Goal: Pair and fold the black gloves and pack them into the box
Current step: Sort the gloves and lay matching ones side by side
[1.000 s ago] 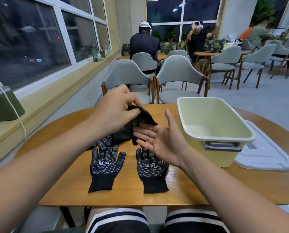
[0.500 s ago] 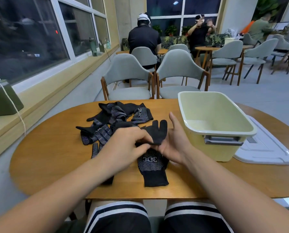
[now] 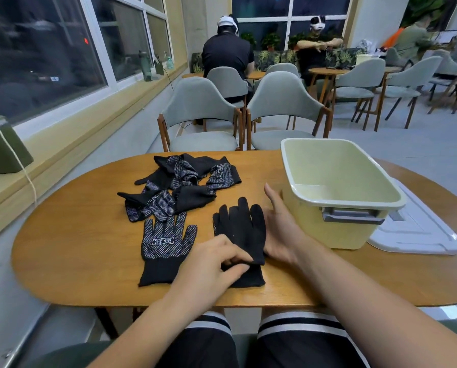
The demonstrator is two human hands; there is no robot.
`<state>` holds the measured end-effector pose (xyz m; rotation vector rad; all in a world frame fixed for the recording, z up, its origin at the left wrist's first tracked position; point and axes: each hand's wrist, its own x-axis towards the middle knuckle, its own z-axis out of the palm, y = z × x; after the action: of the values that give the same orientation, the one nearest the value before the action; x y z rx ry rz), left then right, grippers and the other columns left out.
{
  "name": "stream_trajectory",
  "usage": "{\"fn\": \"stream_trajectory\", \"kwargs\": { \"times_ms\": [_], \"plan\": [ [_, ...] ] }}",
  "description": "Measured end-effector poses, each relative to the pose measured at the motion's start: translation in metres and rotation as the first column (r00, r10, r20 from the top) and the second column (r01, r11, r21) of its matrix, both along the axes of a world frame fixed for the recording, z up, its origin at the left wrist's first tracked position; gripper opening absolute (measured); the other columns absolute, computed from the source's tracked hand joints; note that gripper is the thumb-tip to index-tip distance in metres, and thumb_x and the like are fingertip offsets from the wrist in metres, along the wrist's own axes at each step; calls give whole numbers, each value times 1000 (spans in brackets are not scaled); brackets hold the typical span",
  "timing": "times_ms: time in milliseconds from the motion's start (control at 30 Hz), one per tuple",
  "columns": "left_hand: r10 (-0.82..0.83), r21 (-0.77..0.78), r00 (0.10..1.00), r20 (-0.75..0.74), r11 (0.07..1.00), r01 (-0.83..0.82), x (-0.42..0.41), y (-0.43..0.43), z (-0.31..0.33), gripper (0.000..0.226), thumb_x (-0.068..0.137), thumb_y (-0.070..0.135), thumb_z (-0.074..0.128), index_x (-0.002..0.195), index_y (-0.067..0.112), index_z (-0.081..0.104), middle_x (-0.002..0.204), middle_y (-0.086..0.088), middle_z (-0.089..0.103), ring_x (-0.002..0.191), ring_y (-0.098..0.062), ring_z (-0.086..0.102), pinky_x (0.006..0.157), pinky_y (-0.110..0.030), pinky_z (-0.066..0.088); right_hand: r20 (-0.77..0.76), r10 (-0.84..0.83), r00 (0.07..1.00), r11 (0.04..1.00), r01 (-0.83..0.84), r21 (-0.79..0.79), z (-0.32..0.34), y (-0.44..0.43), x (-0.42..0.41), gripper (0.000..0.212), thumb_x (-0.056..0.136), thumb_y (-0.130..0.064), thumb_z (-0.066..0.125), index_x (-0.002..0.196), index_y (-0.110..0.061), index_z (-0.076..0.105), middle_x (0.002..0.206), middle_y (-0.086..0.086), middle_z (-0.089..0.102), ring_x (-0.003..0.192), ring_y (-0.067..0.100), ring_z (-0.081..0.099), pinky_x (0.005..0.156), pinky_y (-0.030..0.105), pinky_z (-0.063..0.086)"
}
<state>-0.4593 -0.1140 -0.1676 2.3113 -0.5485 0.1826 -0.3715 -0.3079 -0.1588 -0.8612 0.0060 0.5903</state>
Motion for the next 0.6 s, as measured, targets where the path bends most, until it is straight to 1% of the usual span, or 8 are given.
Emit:
{"fn": "stream_trajectory", "kwargs": {
  "times_ms": [133, 200, 267, 333, 400, 467, 533, 600],
  "plan": [
    [0, -44, 1000, 2, 999, 0, -7, 2, -9, 19, 94, 30, 81, 109, 42, 83, 101, 19, 65, 100, -7, 66, 82, -20, 52, 32, -31, 999, 998, 32, -52, -3, 0, 3, 116, 92, -84, 58, 159, 9, 39, 164, 32, 39, 152, 44, 43, 130, 54, 30],
    [-19, -38, 1000, 21, 999, 20, -10, 1, -14, 19, 94, 31, 82, 110, 40, 83, 100, 19, 65, 101, -6, 66, 83, -14, 49, 48, -69, 996, 993, 73, -97, -2, 0, 3, 108, 93, -84, 54, 157, 3, 46, 154, 31, 55, 144, 42, 56, 127, 54, 35],
    [-24, -23, 999, 41, 999, 25, -12, -1, -17, 18, 93, 35, 82, 110, 39, 83, 99, 19, 65, 102, -4, 64, 84, -9, 44, 73, -126, 989, 974, 138, -181, -1, 1, 3, 95, 94, -84, 52, 150, -8, 54, 140, 23, 69, 131, 36, 68, 122, 54, 43],
    [-21, -40, 1000, 19, 999, 21, -12, -1, -16, 19, 91, 39, 84, 109, 39, 83, 101, 20, 67, 104, -4, 64, 85, -7, 42, 130, -178, 975, 935, 209, -288, 0, 3, 1, 85, 93, -83, 54, 145, -17, 60, 138, 16, 71, 129, 30, 70, 119, 52, 46],
    [-28, -56, 999, -21, 998, 26, -13, 2, -15, 23, 86, 42, 88, 109, 40, 83, 103, 20, 68, 104, -5, 64, 85, -9, 44, 209, -189, 959, 886, 259, -386, 0, 6, -1, 80, 94, -83, 52, 149, -25, 58, 146, 7, 66, 132, 21, 65, 118, 45, 45],
    [-26, -83, 999, -47, 996, 22, -13, 4, -16, 27, 83, 39, 91, 108, 40, 83, 104, 19, 69, 103, -9, 65, 85, -12, 47, 323, -169, 931, 822, 314, -476, 2, 7, -4, 72, 100, -78, 44, 156, -32, 52, 152, -6, 61, 137, 11, 58, 117, 36, 39],
    [-6, -139, 998, -58, 990, -2, -13, 5, -18, 26, 82, 33, 93, 106, 38, 84, 101, 16, 70, 100, -12, 67, 82, -13, 48, 473, -95, 876, 734, 383, -562, 1, 4, -8, 74, 104, -77, 35, 164, -35, 40, 164, -17, 47, 153, 6, 41, 126, 35, 26],
    [25, -193, 998, -58, 980, -36, -13, 5, -18, 23, 82, 30, 92, 102, 37, 84, 98, 14, 71, 96, -15, 68, 78, -13, 47, 571, 21, 820, 638, 429, -639, -3, -5, -15, 75, 104, -79, 33, 169, -42, 25, 171, -27, 27, 157, -4, 23, 130, 32, 16]
  ]
}}
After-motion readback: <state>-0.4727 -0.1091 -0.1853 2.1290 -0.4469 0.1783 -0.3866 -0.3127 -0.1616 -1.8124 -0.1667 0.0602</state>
